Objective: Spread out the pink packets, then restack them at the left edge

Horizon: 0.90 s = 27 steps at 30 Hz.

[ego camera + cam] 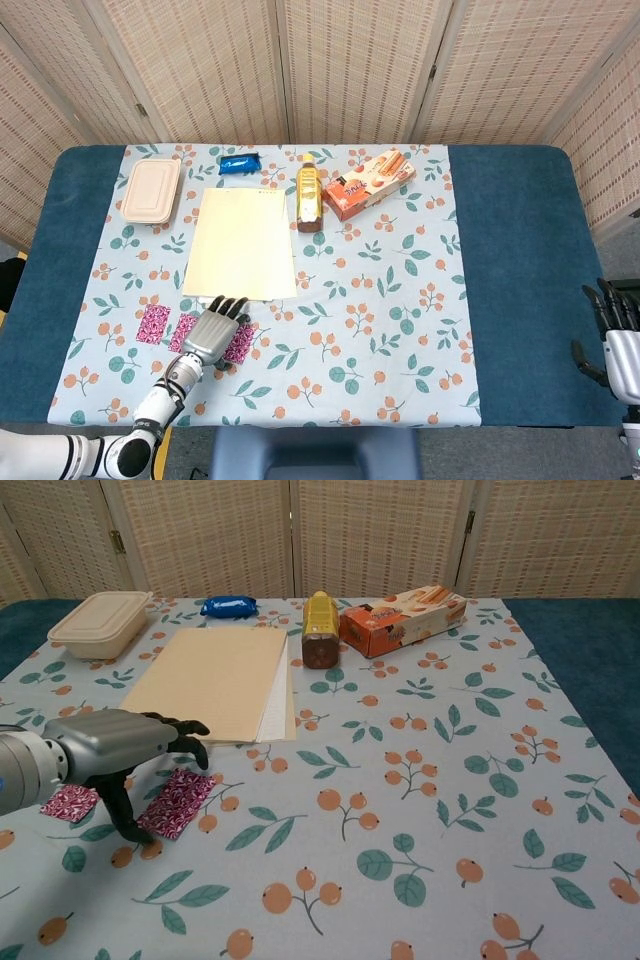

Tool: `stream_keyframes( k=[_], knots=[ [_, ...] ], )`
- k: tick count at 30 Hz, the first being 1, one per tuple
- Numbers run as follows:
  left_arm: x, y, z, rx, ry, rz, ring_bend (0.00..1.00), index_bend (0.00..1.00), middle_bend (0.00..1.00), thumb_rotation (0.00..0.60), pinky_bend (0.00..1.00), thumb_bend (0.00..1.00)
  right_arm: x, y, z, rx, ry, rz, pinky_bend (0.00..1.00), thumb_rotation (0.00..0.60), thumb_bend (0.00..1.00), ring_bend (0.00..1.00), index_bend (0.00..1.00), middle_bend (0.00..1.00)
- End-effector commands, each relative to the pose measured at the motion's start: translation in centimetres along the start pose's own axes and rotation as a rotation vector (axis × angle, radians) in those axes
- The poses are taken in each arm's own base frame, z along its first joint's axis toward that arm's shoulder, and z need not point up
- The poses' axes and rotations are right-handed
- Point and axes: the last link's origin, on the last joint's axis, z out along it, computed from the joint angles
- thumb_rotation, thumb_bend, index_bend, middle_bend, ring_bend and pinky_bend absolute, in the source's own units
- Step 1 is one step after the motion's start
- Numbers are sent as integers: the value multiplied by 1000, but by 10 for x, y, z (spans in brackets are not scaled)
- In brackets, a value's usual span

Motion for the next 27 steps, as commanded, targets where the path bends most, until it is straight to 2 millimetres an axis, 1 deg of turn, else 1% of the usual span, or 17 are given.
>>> stream_keyframes(
  k=[1, 11, 19, 27],
  knots=[
    [0, 0, 1, 4, -3, -1, 0, 247, 0, 600, 0, 104, 0, 0, 0, -1, 2, 1, 0, 600, 452, 0, 5, 10],
    [0, 1, 4, 12, -6, -6, 0, 280, 0, 600, 0, 118, 0, 3, -2, -7, 2, 5, 0, 600, 452, 0, 5, 10],
    [-2, 0, 6, 20, -10, -7, 0, 283, 0, 600, 0, 123, 0, 4, -2, -9, 2, 6, 0, 600, 453, 0, 5, 11],
    [-2, -1, 7, 22, 0, -19, 0, 335, 0, 600, 0, 138, -1, 3, -2, -9, 1, 7, 0, 600, 453, 0, 5, 11]
  ],
)
